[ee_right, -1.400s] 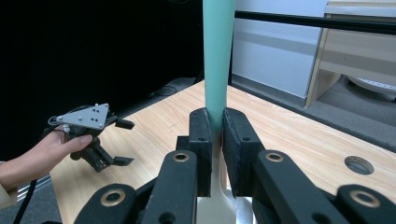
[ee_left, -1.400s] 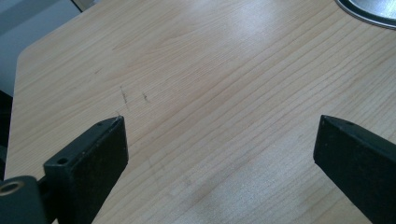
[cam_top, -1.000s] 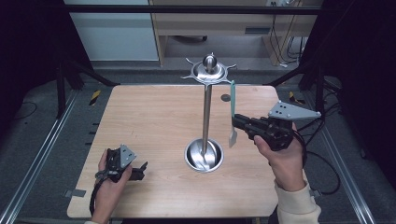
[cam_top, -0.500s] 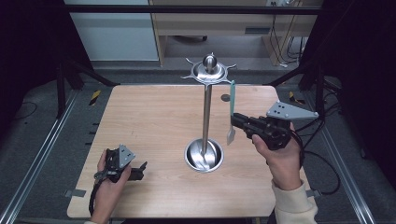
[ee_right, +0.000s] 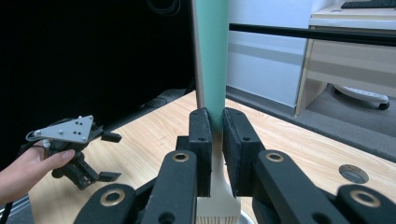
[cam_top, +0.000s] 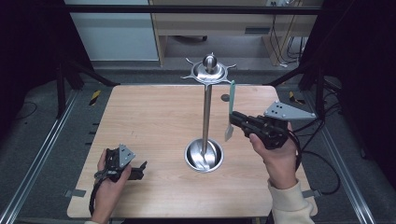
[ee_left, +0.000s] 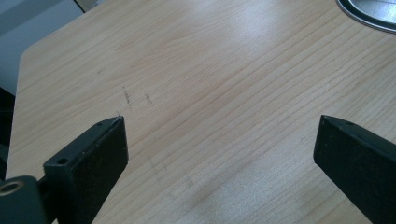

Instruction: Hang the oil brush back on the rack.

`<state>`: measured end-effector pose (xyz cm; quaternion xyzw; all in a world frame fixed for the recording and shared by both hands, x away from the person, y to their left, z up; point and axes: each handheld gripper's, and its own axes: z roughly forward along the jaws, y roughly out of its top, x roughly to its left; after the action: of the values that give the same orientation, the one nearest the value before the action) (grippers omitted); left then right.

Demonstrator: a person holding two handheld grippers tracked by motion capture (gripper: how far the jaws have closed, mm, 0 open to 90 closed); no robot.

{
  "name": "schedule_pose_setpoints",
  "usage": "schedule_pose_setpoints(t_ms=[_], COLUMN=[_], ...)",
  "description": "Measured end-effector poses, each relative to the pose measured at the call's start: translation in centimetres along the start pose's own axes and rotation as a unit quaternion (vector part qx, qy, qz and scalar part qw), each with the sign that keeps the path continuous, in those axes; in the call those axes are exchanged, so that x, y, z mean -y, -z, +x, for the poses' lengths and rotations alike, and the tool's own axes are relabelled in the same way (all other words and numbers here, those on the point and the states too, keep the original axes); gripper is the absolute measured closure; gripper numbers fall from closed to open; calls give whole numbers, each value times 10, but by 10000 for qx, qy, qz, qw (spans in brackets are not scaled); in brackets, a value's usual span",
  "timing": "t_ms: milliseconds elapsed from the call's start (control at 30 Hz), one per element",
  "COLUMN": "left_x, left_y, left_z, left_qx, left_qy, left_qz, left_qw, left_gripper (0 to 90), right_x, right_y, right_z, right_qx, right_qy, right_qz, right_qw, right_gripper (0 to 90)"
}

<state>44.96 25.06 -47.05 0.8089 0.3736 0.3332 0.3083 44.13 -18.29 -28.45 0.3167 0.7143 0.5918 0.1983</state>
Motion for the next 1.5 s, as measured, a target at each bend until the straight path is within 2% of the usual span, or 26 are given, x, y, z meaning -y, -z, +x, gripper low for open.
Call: schedule_pose_setpoints(t_ms=[500,767,833,933,967,1067,1233,1267,1500], left_x=[1,0,0,0,0,0,0,0,0], left_y=[0,2,2,2,1,1,0,1,2], left_z=[1,0,0,0,1,1,1,0,0], left_qx=[-36,-20,-15,-12,-15,-30,-23,-3,-5], left_qy=[-4,-52,-21,-23,-80,-86,-85,-29,-58], left_qz=[31,8,-22,-26,-58,-43,-43,5,11], left_qw=[10000,10000,10000,10000,10000,9999,10000,10000,10000], left_gripper=[26,26,26,26,26,26,26,26,26], right_x=[0,-1,-3,-4,-4,-3,-2,-2,-1], right_y=[-4,-2,2,9,10,14,22,25,33], right_z=[0,2,3,1,-1,-7,-19,-22,-30], right_qx=[-50,28,117,319,404,650,1010,1192,1440], right_qy=[-14,65,120,243,295,279,185,124,23], right_qz=[-18,-6,-8,84,140,285,330,286,231], right_qw=[10000,10000,9999,9992,9987,9971,9942,9924,9893], right_gripper=[818,740,686,557,519,431,350,308,251])
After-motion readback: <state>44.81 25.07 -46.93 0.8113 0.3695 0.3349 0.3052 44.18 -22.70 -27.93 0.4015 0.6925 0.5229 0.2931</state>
